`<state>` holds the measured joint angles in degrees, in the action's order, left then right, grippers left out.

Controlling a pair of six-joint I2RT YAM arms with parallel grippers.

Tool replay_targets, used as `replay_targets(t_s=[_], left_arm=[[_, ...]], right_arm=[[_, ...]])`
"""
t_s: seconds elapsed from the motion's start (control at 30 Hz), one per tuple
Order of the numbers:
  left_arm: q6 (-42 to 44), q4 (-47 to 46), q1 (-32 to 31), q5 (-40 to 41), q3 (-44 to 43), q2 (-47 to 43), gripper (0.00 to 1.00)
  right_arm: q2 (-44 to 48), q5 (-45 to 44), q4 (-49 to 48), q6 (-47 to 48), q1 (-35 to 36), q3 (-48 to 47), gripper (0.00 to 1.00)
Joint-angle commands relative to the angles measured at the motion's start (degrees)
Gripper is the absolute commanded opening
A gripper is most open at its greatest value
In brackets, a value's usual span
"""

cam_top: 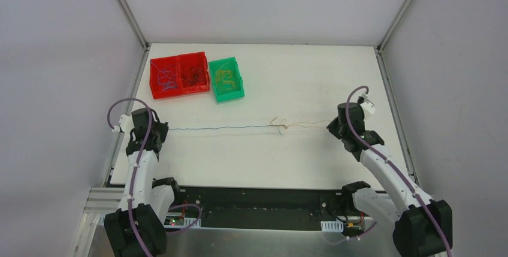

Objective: Untangle the cables
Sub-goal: Untie the cable.

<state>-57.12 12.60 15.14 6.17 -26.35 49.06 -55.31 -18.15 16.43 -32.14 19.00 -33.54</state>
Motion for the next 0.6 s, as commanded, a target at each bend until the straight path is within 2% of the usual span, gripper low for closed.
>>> replay_targets(t_s=[0.0,0.2,0.27,0.33,0.37,0.47,0.57], left_arm=[[-3.6,5.6,0.7,7.1,-1.7,-1.5,0.0],[-4.1,5.8,0.6,7.5,-2.0,-1.7,0.0],[-1.6,3.4,0.6,2.5,-2.5,-1.1,0.0],[1.8,-0.3,0.5,-6.9,-3.5,0.9,0.0],[3.6,-3.0,-0.6,-12.6,-4.2,2.4,0.0],[8.7,-4.4,-8.7,-17.6,-8.0,7.0,0.0],[13.4,-4.0,-18.1,-17.7,-10.9,11.1,0.08]], right_arm=[[5.5,-6.2,6.9,-0.9,-5.7,-1.6,0.0],[7.6,-4.2,6.8,-0.7,-6.9,-0.6,0.0],[7.8,-1.2,5.7,1.0,-6.8,-0.7,0.0],[8.3,2.9,3.9,2.0,-6.7,-0.7,0.0],[8.6,8.1,1.6,4.3,-6.6,-0.4,0.0],[8.1,18.3,-3.5,5.0,-4.6,-0.2,0.0],[4.9,21.5,-4.2,5.2,-1.2,-2.3,0.0]])
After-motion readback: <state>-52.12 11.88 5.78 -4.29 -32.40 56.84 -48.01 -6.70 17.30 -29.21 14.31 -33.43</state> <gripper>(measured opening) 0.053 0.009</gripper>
